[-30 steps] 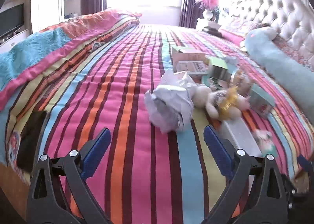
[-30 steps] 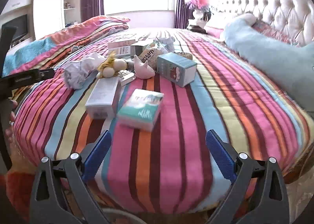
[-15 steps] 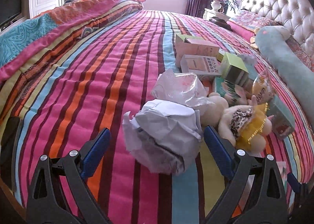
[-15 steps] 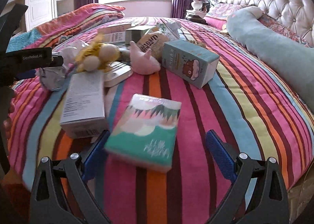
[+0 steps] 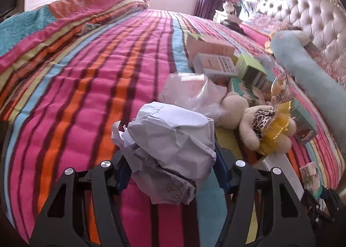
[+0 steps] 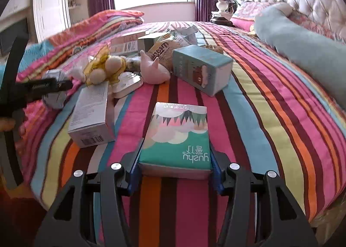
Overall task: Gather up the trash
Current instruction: 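Drop crumpled paper from left tool while right tool drops green tissue pack, then drop white cosmetic box from left tool while right tool drops teal box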
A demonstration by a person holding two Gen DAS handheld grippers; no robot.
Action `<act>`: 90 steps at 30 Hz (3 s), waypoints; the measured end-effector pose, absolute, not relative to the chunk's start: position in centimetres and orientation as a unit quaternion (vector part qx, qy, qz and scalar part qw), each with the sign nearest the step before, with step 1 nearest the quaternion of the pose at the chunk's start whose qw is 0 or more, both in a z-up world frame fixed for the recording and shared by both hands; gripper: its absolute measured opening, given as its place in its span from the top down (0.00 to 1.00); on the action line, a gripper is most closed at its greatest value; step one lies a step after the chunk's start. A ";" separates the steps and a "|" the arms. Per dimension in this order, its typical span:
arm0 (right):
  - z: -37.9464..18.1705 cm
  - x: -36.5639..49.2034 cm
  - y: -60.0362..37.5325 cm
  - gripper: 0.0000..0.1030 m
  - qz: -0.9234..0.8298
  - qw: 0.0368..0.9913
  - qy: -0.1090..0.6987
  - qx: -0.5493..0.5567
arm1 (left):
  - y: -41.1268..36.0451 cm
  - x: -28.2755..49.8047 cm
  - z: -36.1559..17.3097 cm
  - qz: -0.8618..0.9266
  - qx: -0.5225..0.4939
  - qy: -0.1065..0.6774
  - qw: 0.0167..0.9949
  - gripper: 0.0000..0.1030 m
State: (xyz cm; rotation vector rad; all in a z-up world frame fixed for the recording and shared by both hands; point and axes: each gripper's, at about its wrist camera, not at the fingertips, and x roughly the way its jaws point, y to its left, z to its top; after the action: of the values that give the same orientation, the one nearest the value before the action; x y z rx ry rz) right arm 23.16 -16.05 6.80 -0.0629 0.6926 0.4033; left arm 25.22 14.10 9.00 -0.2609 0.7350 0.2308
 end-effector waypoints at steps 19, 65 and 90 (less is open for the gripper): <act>3.3 5.8 -20.9 0.51 0.345 0.826 0.444 0.034 | 2.6 0.7 4.6 -0.071 -0.089 0.419 0.901 0.40; 6.3 9.4 -22.9 0.25 0.332 0.865 0.375 -0.016 | 2.3 5.1 6.3 0.012 -0.149 0.427 0.892 0.07; 9.1 37.0 -17.1 0.26 0.326 0.872 0.347 -0.115 | 0.0 26.3 6.7 0.246 -0.127 0.380 0.883 0.07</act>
State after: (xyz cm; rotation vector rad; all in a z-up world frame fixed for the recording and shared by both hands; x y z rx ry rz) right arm 36.98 -17.15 9.13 -0.2406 0.7259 0.6811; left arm 26.31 -0.02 6.71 -0.2647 0.7909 0.5132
